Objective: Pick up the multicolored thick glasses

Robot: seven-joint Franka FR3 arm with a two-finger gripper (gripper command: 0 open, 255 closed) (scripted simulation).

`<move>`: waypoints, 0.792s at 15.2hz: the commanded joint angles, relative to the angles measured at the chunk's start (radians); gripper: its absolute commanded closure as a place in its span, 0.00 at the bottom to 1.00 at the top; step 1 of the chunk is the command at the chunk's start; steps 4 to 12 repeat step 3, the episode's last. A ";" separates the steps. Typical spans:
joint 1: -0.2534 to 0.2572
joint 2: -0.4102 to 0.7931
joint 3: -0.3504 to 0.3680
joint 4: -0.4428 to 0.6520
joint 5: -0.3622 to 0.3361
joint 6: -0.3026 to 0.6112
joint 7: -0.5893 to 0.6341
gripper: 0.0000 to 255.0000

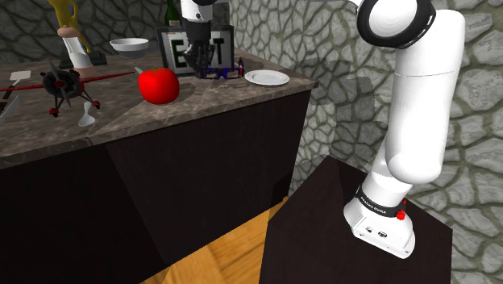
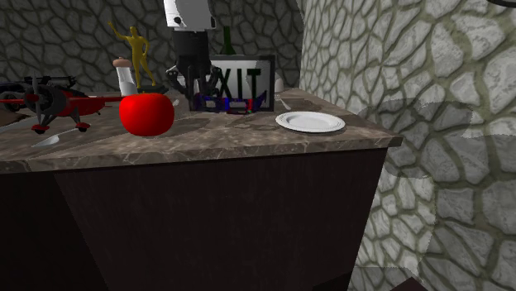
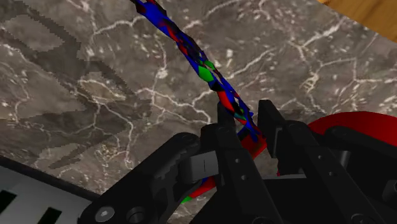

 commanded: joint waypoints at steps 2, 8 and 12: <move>0.004 0.012 0.001 0.050 -0.002 -0.039 0.001 1.00; 0.004 0.012 0.001 0.050 -0.002 -0.039 0.001 1.00; 0.004 0.012 0.001 0.050 -0.002 -0.039 0.001 1.00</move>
